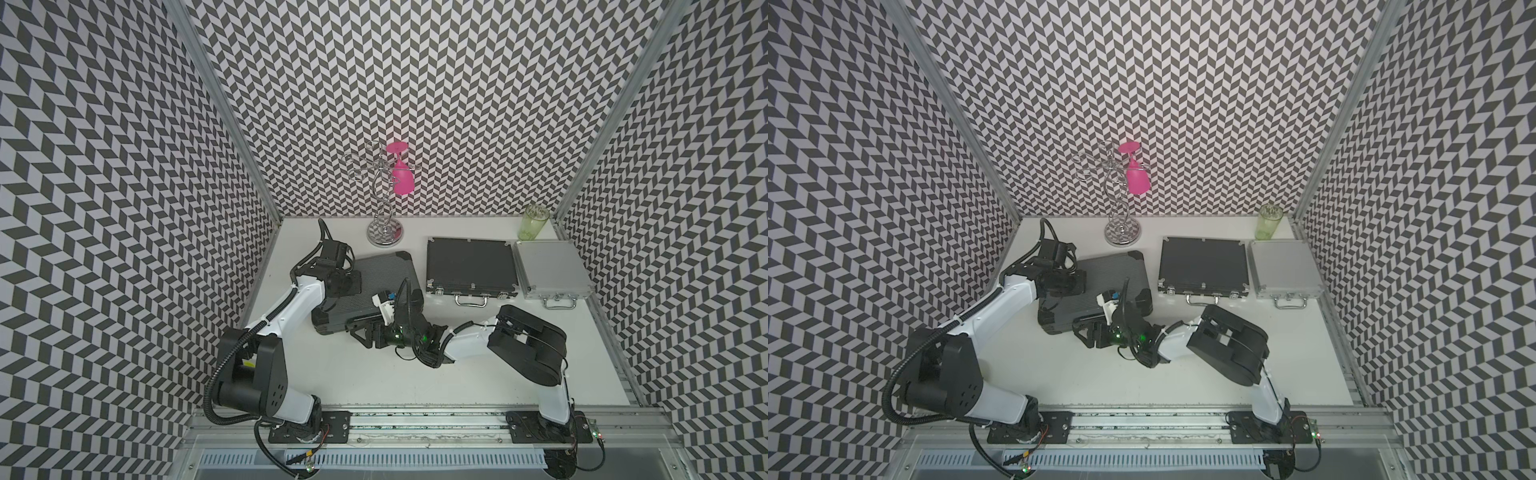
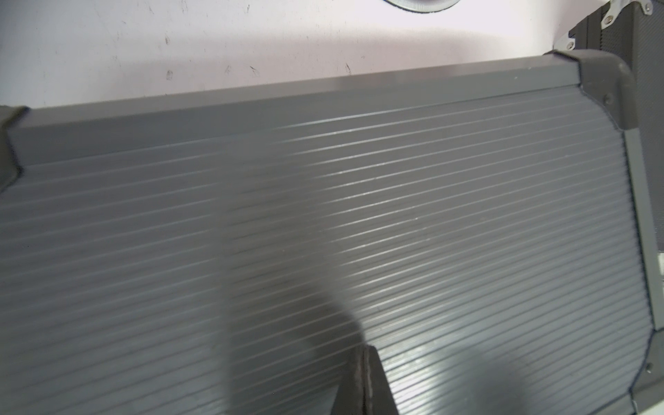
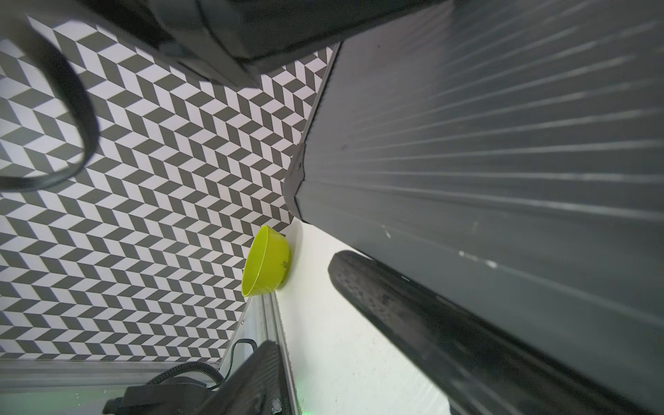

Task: Close the poker set cases
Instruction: Fasten the fastener on the poker set case.

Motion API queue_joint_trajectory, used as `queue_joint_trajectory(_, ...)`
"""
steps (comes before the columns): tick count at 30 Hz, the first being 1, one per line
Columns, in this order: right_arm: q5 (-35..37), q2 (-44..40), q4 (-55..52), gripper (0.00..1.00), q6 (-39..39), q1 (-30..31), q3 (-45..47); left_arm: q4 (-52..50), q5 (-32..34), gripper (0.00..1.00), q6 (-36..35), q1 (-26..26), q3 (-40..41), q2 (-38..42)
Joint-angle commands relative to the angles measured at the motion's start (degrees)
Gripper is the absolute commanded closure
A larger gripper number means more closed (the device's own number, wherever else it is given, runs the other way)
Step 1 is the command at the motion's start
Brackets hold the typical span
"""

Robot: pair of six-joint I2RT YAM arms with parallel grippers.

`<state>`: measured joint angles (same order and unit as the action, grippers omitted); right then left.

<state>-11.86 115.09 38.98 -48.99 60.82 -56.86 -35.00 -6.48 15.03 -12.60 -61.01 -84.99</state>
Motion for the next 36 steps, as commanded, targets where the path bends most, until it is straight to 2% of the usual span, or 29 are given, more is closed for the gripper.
queue_joint_trajectory(1, 5.2, -2.3, 4.5, 0.26, 0.6, -1.7, -0.8, -3.0, 0.7, 0.93, 0.1, 0.1, -0.6, -0.5)
queue_joint_trajectory(8, 8.8, -6.3, 4.0, 0.27, 1.1, -1.9, 1.7, -2.8, 0.6, 0.93, 0.6, 0.0, -0.8, -0.4)
queue_joint_trajectory(16, 9.1, -4.4, 2.5, 0.27, 0.9, -1.9, 0.2, -2.9, 0.6, 0.93, 1.2, -0.4, -0.8, -0.2)
queue_joint_trajectory(24, 14.8, -6.7, 1.7, 0.28, 0.8, -1.5, 3.0, -3.0, 0.5, 0.93, 1.5, -0.6, -1.7, 0.0)
queue_joint_trajectory(36, 17.7, -4.5, 10.7, 0.29, -5.8, -0.4, 2.5, -2.8, 0.3, 0.93, 1.6, -1.3, -1.9, -0.1)
